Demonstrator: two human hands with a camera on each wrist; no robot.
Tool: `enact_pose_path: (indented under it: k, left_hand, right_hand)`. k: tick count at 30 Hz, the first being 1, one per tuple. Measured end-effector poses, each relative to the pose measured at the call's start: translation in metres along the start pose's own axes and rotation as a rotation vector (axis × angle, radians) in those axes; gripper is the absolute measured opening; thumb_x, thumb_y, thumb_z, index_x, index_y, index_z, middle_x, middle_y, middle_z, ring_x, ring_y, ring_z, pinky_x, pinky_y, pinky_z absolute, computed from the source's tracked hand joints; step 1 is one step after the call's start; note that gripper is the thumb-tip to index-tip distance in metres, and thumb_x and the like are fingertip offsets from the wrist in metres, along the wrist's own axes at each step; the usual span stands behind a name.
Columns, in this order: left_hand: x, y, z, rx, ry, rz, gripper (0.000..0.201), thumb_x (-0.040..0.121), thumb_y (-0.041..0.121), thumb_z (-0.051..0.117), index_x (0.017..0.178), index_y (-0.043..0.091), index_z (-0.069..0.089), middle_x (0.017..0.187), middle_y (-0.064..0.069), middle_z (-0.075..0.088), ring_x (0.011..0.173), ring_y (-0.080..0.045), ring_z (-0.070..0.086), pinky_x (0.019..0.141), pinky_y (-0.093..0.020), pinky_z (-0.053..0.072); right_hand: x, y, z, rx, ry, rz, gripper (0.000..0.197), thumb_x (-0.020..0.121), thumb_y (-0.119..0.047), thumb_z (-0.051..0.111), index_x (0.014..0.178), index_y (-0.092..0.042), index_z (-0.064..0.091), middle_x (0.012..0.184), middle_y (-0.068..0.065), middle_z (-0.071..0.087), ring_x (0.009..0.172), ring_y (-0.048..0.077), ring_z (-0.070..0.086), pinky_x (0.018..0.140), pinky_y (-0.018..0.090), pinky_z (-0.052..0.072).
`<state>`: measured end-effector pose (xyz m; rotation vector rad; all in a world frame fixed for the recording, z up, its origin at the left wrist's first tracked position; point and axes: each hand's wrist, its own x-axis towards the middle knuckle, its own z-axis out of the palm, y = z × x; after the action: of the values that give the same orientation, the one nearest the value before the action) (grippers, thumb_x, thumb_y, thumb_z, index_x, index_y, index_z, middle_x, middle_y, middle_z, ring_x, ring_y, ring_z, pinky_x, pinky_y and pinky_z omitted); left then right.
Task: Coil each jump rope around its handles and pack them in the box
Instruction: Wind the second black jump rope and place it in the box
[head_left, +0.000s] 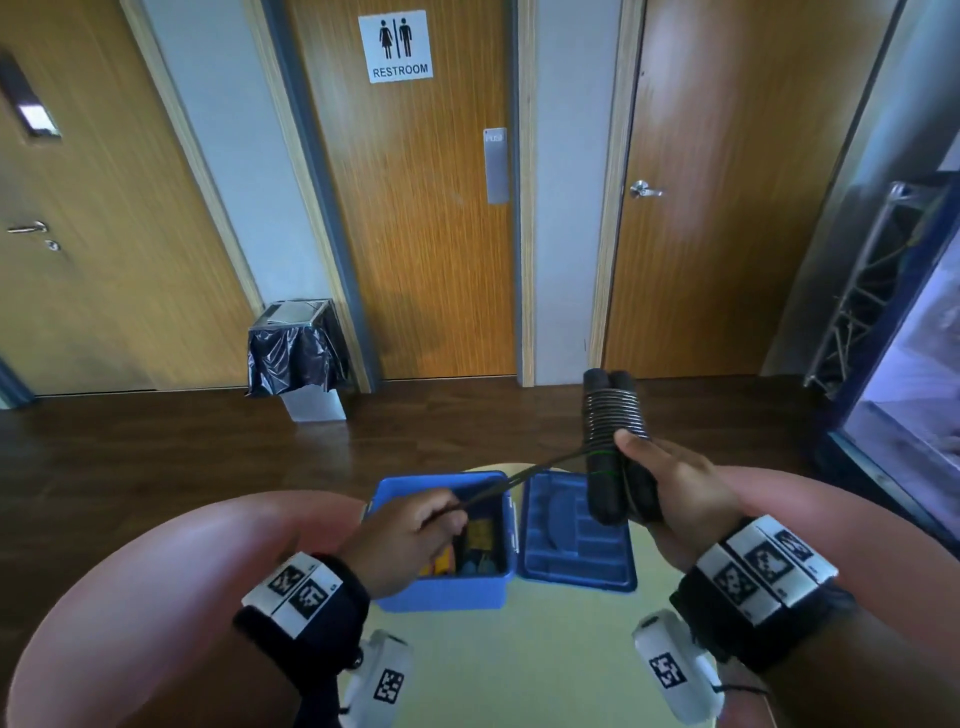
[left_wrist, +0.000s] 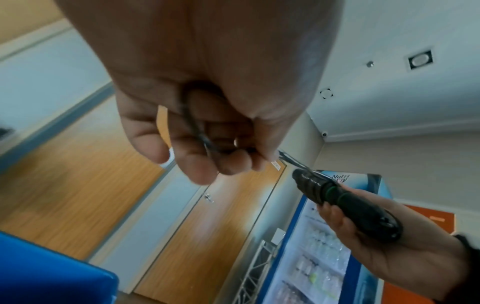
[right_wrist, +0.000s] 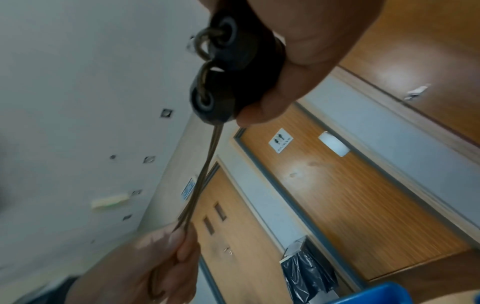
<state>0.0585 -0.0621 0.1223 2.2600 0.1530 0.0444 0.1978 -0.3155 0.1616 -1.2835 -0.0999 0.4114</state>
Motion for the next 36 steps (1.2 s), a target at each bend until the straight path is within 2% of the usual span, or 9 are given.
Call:
enact_pose_path:
  k: [6,9,12,15,18,22,27,32,36]
  left_hand:
    - [0.017,0.029,0.019,0.177,0.227,0.112,0.024,0.102,0.033,0.049,0.081,0.021,0.051,0.056,0.009,0.045,0.051,-0.006,0.043,0.053,-0.026,0.035]
    - [0.029,0.034,0.031,0.227,0.127,0.012,0.04,0.09,0.069,0.045,0.091,0.029,0.052,0.068,0.01,0.053,0.064,-0.007,0.051,0.067,-0.043,0.048]
    - [0.034,0.051,0.048,0.486,0.111,-0.019,0.062,0.07,0.083,0.047,0.114,0.04,0.052,0.1,0.021,0.058,0.094,-0.001,0.055,0.085,-0.031,0.047]
    - [0.041,0.08,0.071,0.326,0.186,0.066,0.066,0.072,0.08,0.05,0.127,0.043,0.051,0.114,0.027,0.056,0.11,0.006,0.052,0.094,-0.025,0.045]
    - [0.059,0.105,0.103,0.086,0.147,0.075,0.058,0.082,0.074,0.044,0.129,0.041,0.053,0.12,0.026,0.059,0.116,0.01,0.051,0.101,-0.028,0.045]
    - [0.085,0.12,0.137,-0.158,0.145,0.073,0.032,0.093,0.053,0.044,0.107,0.032,0.063,0.104,0.009,0.067,0.1,-0.003,0.061,0.094,-0.041,0.049]
    - [0.09,0.115,0.147,-0.311,0.054,0.102,0.024,0.095,0.046,0.046,0.091,0.026,0.058,0.081,0.004,0.064,0.077,-0.008,0.059,0.077,-0.032,0.047]
    - [0.087,0.115,0.141,-0.384,0.051,0.095,0.024,0.087,0.054,0.05,0.072,0.041,0.063,0.06,0.016,0.052,0.056,0.001,0.045,0.061,-0.022,0.037]
    - [0.08,0.115,0.134,-0.45,0.07,0.131,0.024,0.084,0.052,0.056,0.069,0.034,0.063,0.06,0.014,0.045,0.058,-0.005,0.04,0.059,-0.021,0.034]
  right_hand:
    - [0.015,0.005,-0.058,0.006,0.012,-0.009,0.041,0.074,-0.033,0.076,0.096,0.0,0.069,0.075,0.015,0.066,0.065,0.028,0.063,0.065,0.043,0.05]
    - [0.02,-0.003,-0.078,-0.25,0.023,-0.148,0.018,0.088,-0.026,0.072,0.086,-0.008,0.07,0.065,0.007,0.067,0.054,0.022,0.062,0.048,0.032,0.047]
    - [0.026,-0.013,-0.096,-0.575,0.01,-0.295,0.013,0.089,-0.034,0.07,0.091,-0.021,0.07,0.075,0.0,0.073,0.065,0.018,0.07,0.057,0.035,0.055]
    - [0.027,-0.019,-0.105,-0.913,0.017,-0.396,0.016,0.086,-0.04,0.069,0.094,-0.027,0.066,0.08,-0.01,0.07,0.075,0.006,0.066,0.068,0.033,0.055]
    - [0.022,-0.02,-0.102,-0.947,-0.027,-0.423,0.016,0.086,-0.041,0.068,0.095,-0.029,0.064,0.08,-0.011,0.069,0.073,0.003,0.064,0.069,0.035,0.056]
    - [0.016,-0.017,-0.097,-0.895,-0.089,-0.419,0.011,0.089,-0.036,0.067,0.087,-0.039,0.056,0.08,-0.011,0.068,0.074,-0.001,0.065,0.068,0.028,0.057]
    - [0.016,-0.013,-0.1,-0.772,-0.088,-0.383,0.009,0.088,-0.034,0.068,0.094,-0.036,0.062,0.082,-0.017,0.069,0.079,-0.009,0.064,0.063,0.013,0.048]
    - [0.015,-0.006,-0.096,-0.463,-0.121,-0.256,0.007,0.09,-0.027,0.069,0.094,-0.023,0.073,0.085,-0.003,0.076,0.081,0.011,0.071,0.076,0.036,0.055]
    - [0.007,-0.006,-0.09,-0.172,-0.222,-0.088,0.035,0.08,-0.038,0.072,0.102,-0.011,0.074,0.096,0.012,0.076,0.095,0.03,0.072,0.091,0.052,0.054]
